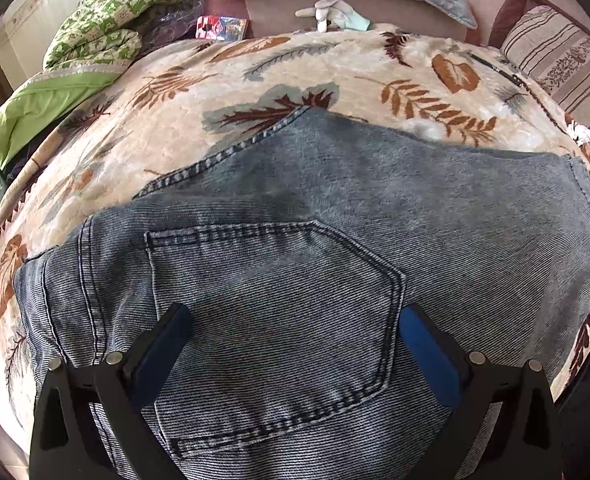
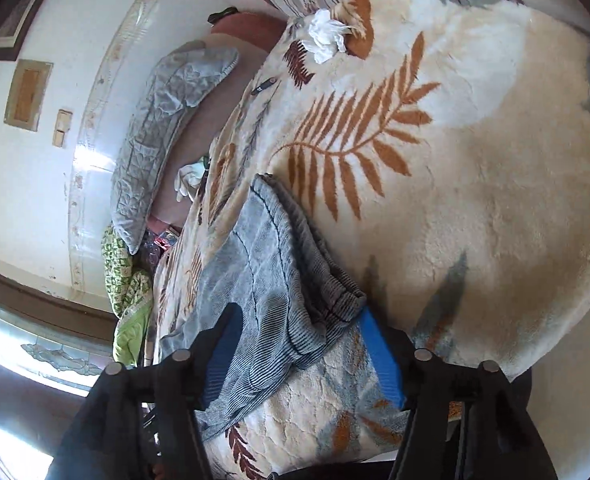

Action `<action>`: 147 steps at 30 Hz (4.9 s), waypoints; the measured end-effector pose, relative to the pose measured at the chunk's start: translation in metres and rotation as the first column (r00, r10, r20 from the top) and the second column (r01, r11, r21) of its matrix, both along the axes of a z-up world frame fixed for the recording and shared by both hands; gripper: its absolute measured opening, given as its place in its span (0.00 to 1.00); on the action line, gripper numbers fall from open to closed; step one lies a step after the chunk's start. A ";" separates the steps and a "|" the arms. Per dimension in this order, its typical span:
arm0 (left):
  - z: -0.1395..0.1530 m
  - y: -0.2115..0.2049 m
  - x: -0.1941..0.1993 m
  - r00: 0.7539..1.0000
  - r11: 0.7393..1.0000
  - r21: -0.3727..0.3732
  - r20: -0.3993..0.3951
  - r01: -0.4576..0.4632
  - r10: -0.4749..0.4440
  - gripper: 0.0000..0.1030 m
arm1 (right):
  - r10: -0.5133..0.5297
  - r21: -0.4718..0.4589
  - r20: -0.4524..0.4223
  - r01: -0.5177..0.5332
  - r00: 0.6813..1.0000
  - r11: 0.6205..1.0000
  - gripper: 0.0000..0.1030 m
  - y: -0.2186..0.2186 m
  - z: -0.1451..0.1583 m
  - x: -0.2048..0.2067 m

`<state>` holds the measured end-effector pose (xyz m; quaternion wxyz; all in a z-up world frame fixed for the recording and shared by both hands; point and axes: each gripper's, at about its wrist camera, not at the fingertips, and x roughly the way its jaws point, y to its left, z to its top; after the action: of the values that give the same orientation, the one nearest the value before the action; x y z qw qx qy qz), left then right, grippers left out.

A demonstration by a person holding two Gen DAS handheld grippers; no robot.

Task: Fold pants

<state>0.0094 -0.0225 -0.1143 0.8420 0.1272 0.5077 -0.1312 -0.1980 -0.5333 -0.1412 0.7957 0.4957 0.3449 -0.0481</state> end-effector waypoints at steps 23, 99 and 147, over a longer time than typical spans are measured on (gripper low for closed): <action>0.033 0.083 0.000 0.988 0.978 -0.139 0.015 -0.153 0.157 1.00 | 0.251 -0.340 0.032 -0.226 0.967 0.913 0.26 0.115 0.098 0.082; 0.036 0.123 -0.034 0.961 0.964 -0.157 0.144 -0.215 0.238 1.00 | 0.694 -0.469 -0.265 -0.718 0.670 0.514 0.50 0.344 0.025 0.179; -0.013 0.233 -0.077 0.766 0.425 -0.659 -0.397 -0.621 0.505 0.85 | 0.797 -0.517 -0.023 -0.690 0.603 0.507 0.56 0.361 0.063 0.147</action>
<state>-0.0677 0.2104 -0.1273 0.7705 -0.4246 0.4728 -0.0500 -0.0512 -0.1723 -0.0786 0.8652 0.0880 0.4119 0.2720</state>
